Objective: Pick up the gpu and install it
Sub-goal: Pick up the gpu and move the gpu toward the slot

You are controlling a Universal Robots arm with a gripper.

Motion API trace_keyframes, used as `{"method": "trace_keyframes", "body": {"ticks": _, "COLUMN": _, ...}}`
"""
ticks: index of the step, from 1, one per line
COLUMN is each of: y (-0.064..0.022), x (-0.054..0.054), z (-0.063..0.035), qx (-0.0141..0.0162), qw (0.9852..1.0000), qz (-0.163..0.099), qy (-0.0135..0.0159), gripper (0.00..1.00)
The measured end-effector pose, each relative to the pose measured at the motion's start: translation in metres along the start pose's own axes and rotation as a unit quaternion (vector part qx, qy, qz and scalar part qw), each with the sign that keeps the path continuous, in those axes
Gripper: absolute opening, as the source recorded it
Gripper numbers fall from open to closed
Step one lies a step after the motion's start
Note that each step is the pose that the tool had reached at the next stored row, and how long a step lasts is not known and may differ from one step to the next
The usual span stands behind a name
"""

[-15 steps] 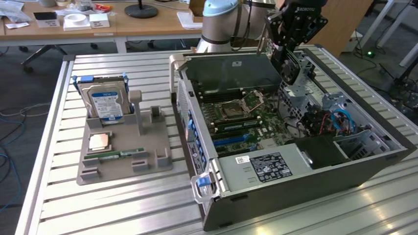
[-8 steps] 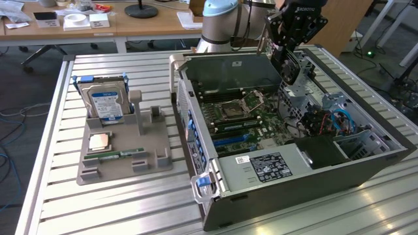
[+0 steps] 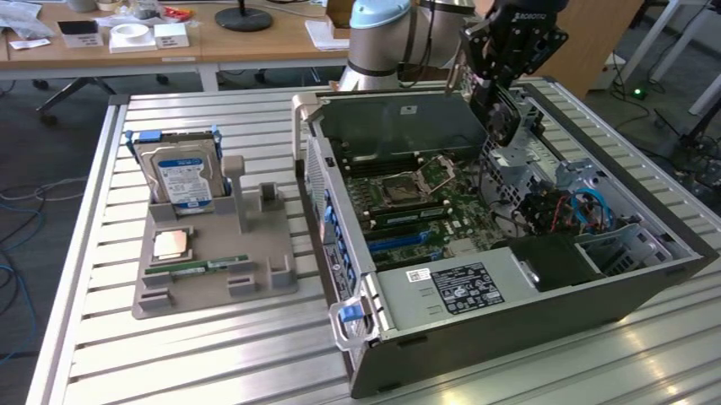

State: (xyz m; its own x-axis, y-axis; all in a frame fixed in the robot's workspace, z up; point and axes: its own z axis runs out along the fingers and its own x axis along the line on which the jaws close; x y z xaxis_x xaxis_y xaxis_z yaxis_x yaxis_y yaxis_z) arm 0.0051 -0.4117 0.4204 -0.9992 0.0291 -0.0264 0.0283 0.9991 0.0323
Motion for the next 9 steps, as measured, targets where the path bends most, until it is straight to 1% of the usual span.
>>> {"method": "trace_keyframes", "body": {"ticks": 9, "y": 0.0003, "x": -0.013, "z": 0.0010, "qx": 0.0000, "qw": 1.0000, "qz": 0.000, "qy": 0.0000, "gripper": 0.26}}
